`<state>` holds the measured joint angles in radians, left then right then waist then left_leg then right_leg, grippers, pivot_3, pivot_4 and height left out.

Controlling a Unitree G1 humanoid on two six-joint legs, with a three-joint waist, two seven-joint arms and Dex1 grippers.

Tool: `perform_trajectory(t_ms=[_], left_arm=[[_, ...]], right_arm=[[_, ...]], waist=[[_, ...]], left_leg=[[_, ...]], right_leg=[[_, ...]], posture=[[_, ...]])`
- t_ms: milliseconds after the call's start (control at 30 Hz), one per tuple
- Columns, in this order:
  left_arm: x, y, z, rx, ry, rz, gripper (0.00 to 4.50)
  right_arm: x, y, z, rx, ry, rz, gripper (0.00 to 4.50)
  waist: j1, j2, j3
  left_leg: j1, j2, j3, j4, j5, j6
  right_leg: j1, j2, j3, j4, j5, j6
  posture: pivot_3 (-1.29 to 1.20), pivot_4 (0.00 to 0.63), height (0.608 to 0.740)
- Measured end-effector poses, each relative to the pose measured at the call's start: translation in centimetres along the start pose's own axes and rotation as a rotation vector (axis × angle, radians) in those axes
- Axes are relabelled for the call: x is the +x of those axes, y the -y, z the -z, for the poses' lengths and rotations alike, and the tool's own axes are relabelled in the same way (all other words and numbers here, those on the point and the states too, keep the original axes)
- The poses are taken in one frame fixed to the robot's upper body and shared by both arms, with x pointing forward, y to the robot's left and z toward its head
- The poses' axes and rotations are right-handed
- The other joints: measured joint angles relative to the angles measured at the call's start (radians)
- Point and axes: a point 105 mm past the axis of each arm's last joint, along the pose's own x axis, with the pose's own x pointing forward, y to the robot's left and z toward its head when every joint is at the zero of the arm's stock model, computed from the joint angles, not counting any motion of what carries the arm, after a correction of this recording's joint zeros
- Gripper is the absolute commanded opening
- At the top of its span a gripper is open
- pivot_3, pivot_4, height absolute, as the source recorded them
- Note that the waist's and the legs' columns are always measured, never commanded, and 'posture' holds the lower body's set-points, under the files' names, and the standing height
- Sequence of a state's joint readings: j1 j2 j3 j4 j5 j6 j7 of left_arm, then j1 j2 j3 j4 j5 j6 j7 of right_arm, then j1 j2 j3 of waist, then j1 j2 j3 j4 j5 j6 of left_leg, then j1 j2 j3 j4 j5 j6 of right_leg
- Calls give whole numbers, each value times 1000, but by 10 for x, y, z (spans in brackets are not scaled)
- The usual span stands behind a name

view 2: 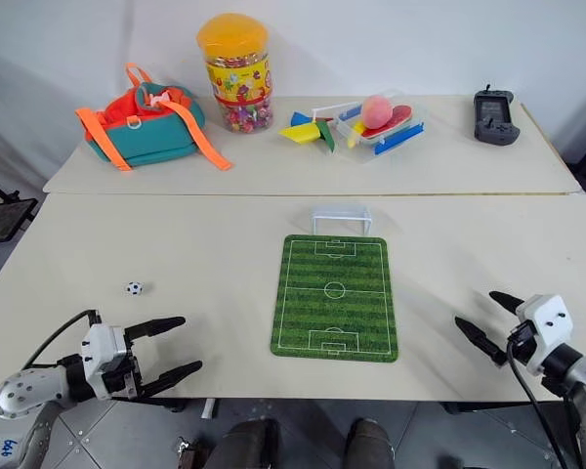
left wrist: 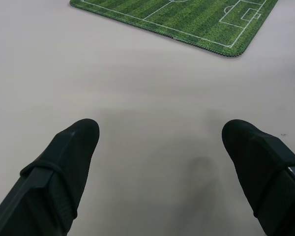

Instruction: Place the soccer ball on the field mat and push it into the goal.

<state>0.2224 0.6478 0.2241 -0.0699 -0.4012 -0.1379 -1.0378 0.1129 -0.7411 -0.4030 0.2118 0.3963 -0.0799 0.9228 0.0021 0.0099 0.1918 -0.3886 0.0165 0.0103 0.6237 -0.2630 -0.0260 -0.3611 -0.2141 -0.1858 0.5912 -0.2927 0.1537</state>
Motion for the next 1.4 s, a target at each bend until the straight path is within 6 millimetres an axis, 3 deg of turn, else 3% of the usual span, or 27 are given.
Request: perform_trajectory(t_ms=[367,600,800,967,1167,1400], left_arm=[[6,-9,-7,-46,-2,-58,4466],[11,-21,-25,-9,27,-132,4466],[1,-52,-55,8,111,-421,4466],[-24,-82,-69,-72,141,-755,4466],[-31,-86,-34,-259,-14,-910,4466],[-18,-80,-1,-359,-124,-899,4466]], right_arm=[[3,-2,-2,7,2,-21,4500],[8,-7,-14,15,51,-101,4500],[15,-21,-37,-24,150,-225,4500],[27,-19,-33,-12,139,-259,4500],[38,-16,-31,-25,131,-282,4500],[39,-14,-29,-28,121,-284,4500]], waist=[[0,0,0],[0,0,0],[0,-1,1],[0,-3,2],[1,-5,3],[17,-6,3]], left_leg=[[0,0,1,1,0,0],[0,0,1,3,0,-1],[0,1,1,5,-1,-2],[1,0,1,6,0,-3],[1,1,2,6,0,-3],[1,1,3,7,-1,-4]], right_leg=[[0,0,1,0,0,0],[0,0,2,1,1,0],[1,1,2,1,1,1],[2,1,3,3,1,2],[1,1,4,3,1,2],[1,2,5,2,1,2]], posture=[[0,150,740],[0,150,740],[0,150,740],[0,150,740],[0,150,740],[0,150,740]])
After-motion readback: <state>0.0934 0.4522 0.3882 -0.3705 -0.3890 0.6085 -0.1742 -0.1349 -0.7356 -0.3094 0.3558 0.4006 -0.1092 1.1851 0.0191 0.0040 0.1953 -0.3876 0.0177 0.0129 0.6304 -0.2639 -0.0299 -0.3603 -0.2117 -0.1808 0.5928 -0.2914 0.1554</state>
